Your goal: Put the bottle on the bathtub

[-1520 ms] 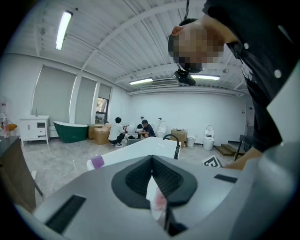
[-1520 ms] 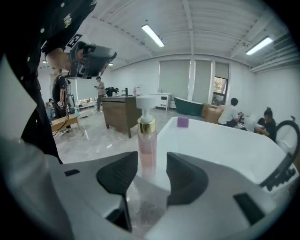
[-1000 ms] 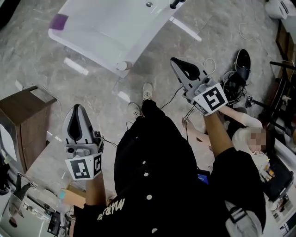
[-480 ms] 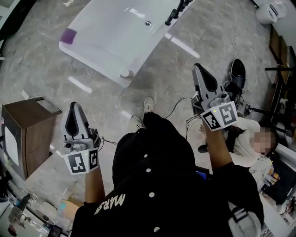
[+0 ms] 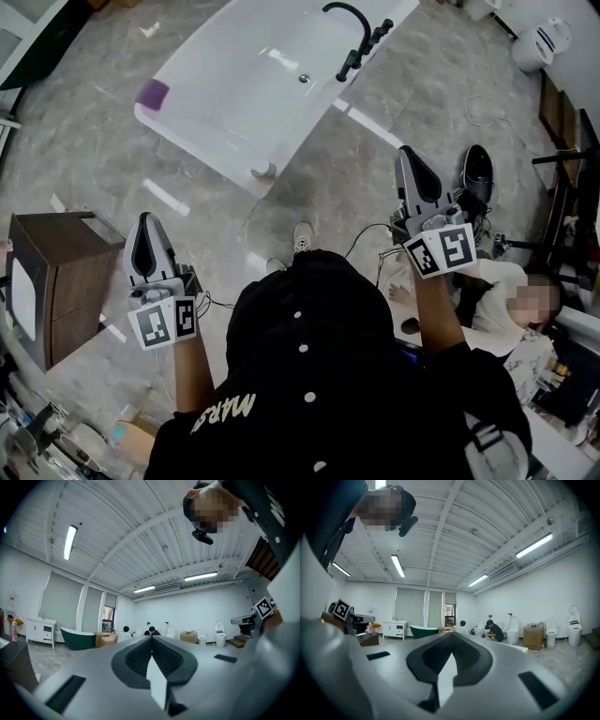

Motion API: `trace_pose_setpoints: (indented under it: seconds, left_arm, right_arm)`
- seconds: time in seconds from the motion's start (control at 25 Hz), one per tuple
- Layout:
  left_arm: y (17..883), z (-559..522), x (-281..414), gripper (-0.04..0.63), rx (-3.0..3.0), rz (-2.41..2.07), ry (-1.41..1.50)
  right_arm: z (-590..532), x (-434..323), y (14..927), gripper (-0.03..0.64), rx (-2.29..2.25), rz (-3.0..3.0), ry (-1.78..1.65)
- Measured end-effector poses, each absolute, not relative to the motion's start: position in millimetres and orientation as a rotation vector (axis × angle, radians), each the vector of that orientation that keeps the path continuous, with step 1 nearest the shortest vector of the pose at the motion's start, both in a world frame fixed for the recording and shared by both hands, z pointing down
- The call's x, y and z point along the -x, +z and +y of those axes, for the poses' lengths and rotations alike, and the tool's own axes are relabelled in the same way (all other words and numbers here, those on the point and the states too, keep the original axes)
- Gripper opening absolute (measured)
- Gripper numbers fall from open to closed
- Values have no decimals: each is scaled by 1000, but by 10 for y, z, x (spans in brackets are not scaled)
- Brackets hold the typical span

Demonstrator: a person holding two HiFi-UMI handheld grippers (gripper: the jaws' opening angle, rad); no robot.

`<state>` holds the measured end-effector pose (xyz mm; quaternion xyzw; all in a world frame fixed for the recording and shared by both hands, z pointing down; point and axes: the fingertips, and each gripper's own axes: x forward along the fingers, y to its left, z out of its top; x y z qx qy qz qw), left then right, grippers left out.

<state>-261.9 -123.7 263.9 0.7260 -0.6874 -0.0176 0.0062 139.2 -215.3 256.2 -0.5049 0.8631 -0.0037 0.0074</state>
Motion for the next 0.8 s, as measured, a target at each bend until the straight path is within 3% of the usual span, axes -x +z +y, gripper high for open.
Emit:
trace_pose_setpoints:
  seconds: [0.8]
  left_arm:
    - [2545, -1191, 2722, 11, -2225, -2226, -72]
  right_arm:
    - [-2178, -1237, 2574, 3, 1559, 2723, -3]
